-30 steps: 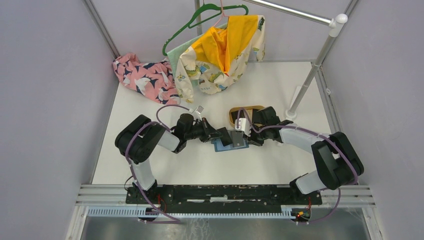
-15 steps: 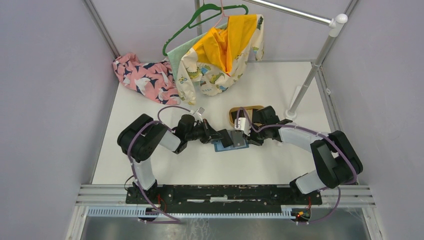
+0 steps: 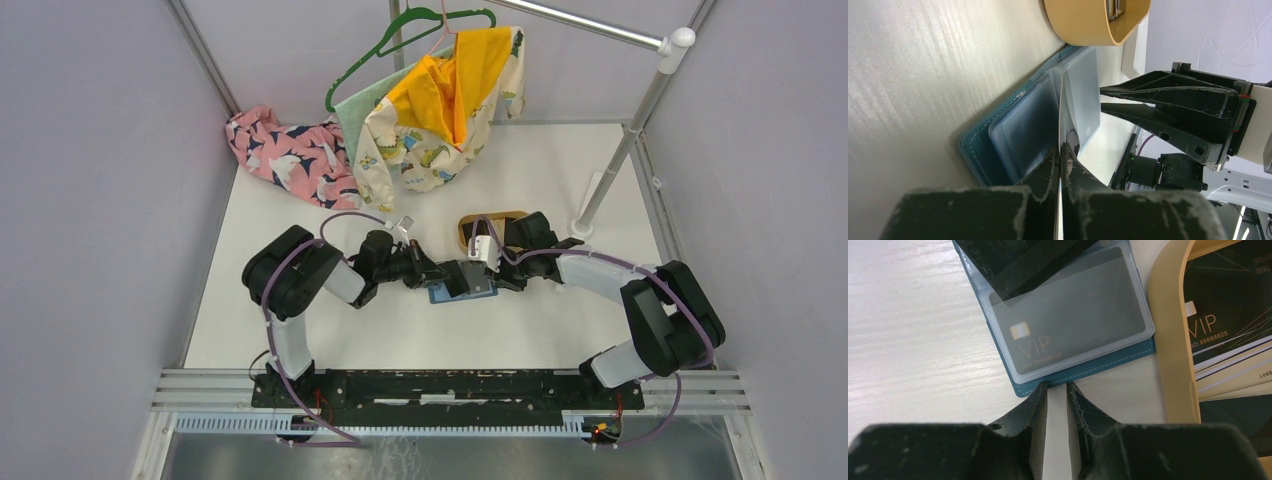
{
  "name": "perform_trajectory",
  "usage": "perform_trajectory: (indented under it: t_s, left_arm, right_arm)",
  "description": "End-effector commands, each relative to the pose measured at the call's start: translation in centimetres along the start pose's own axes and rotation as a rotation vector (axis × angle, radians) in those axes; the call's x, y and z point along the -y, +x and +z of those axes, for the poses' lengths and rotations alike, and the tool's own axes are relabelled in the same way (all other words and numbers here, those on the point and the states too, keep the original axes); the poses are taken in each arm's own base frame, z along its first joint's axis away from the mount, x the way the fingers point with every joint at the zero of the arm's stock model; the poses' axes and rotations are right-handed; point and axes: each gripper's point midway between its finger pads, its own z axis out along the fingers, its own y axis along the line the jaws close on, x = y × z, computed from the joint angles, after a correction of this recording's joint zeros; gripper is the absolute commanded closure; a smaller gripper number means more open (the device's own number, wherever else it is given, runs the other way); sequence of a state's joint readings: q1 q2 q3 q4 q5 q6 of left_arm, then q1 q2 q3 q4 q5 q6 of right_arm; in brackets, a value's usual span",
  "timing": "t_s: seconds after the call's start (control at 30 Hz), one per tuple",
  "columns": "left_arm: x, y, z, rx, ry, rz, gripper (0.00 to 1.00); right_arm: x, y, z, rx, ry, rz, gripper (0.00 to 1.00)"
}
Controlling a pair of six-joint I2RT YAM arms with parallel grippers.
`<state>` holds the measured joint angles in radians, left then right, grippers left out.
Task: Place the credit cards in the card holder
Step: Insert the credit card into the card holder.
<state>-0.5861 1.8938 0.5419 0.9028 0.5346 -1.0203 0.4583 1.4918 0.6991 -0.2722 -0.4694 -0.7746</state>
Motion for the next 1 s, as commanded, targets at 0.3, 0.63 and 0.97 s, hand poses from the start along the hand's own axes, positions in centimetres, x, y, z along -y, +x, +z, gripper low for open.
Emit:
perform_trajectory:
  t_s: [0.3, 0.63, 0.97]
  left_arm:
    - [0.5, 0.7, 0.8, -0.043, -0.016, -0.032, 0.98]
    - [-0.4, 1.3, 0.9, -0.096, -0.085, -0.061, 0.98]
    - [-0.3, 1.5, 1.0, -0.12, -0.09, -0.066, 0.98]
  right_arm:
    - [0.9, -0.6, 0.0, -0.005, 0.021, -0.014, 0.74]
    - [0.9, -0.5, 0.0, -0.008, 0.022, -0.015, 0.74]
    - [0.8, -0.6, 0.1, -0.008, 0.022, -0.018, 0.74]
